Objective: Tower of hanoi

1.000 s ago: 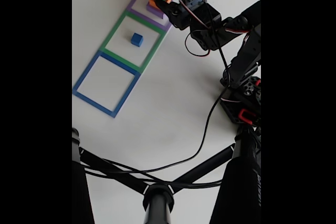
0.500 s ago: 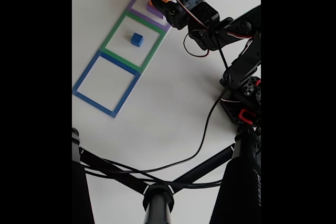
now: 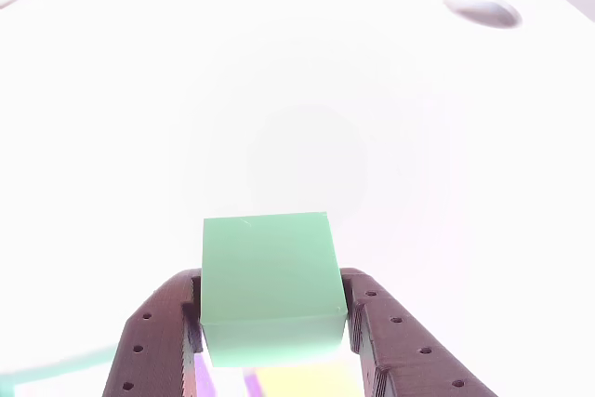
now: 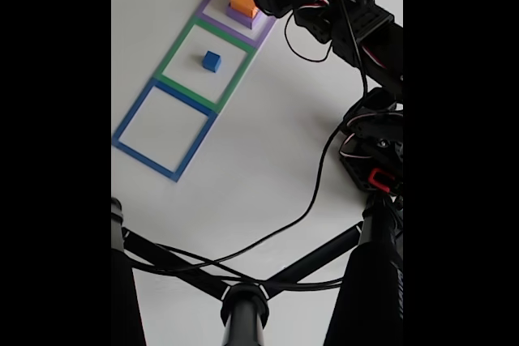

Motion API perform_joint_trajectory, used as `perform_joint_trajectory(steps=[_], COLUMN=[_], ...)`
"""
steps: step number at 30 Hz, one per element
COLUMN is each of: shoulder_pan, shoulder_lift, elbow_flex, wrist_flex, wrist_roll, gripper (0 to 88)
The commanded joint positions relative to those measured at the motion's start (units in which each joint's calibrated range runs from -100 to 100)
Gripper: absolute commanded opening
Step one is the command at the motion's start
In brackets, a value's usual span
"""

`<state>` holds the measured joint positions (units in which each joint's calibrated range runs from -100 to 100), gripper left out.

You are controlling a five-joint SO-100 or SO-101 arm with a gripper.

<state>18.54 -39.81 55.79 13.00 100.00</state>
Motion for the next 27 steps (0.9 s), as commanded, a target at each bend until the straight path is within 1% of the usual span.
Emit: perform_joint_trajectory(steps=[1, 3, 6, 9, 12, 16, 27], shoulder_pan=[-1.0, -1.7, -2.9, -4.8, -7.4, -11.4, -23.1], shoulder_lift=[-5.4, -4.6, -3.5, -2.9, -2.5, -1.8, 0.0], elbow_flex=[-23.2, -34.0, -47.0, -56.2, -62.0, -65.5, -65.9], wrist_flex=[30.6, 42.0, 54.8, 63.9, 69.7, 72.8, 71.3], wrist_roll=[0.0, 0.0, 0.0, 0.0, 0.0, 0.0, 0.0], gripper=[8.6, 8.6, 8.6, 8.5, 8.5, 8.5, 8.5])
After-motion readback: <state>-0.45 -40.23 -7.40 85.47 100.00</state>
